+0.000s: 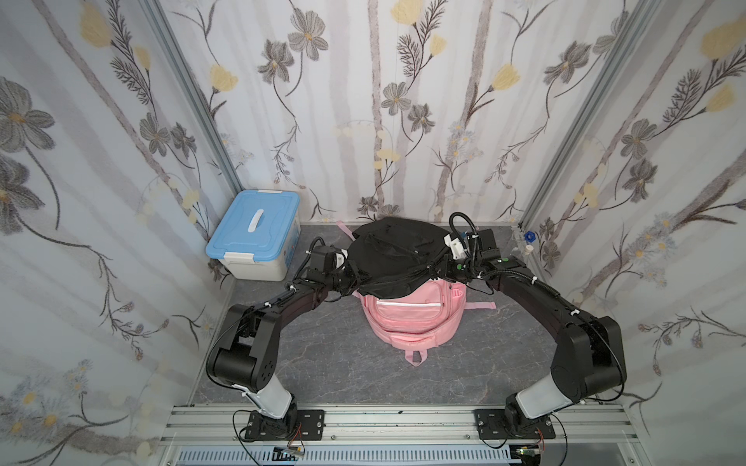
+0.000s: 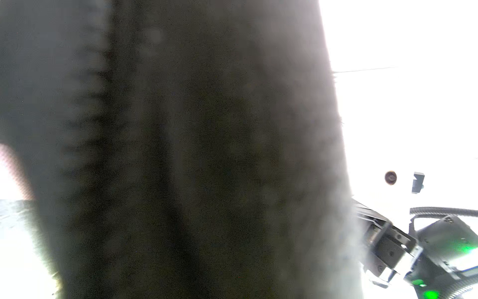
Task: Zip up the backpack
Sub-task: Zip the zipper on the backpack.
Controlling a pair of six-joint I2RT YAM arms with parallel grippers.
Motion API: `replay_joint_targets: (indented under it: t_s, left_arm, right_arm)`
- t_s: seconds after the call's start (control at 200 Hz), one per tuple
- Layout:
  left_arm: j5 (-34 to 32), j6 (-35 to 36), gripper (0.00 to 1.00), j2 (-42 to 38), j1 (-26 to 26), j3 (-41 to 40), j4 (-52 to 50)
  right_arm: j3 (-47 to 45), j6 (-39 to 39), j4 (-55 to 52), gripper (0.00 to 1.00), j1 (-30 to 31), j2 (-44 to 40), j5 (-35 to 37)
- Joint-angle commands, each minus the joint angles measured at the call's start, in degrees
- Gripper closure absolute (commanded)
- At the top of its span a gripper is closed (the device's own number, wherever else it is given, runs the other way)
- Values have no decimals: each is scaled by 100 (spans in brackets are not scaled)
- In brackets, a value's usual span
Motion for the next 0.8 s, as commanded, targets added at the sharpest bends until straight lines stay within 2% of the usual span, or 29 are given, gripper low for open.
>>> replay_joint_targets:
  t_s: [0.0, 0.794]
  left_arm:
    - [-196, -2, 100, 30, -5, -22, 290]
    - [-196, -8, 100, 94, -93, 106, 242]
  right_arm:
    - [51, -176, -437, 100, -4, -45, -182]
    - [409, -379, -869, 100, 471, 170, -320]
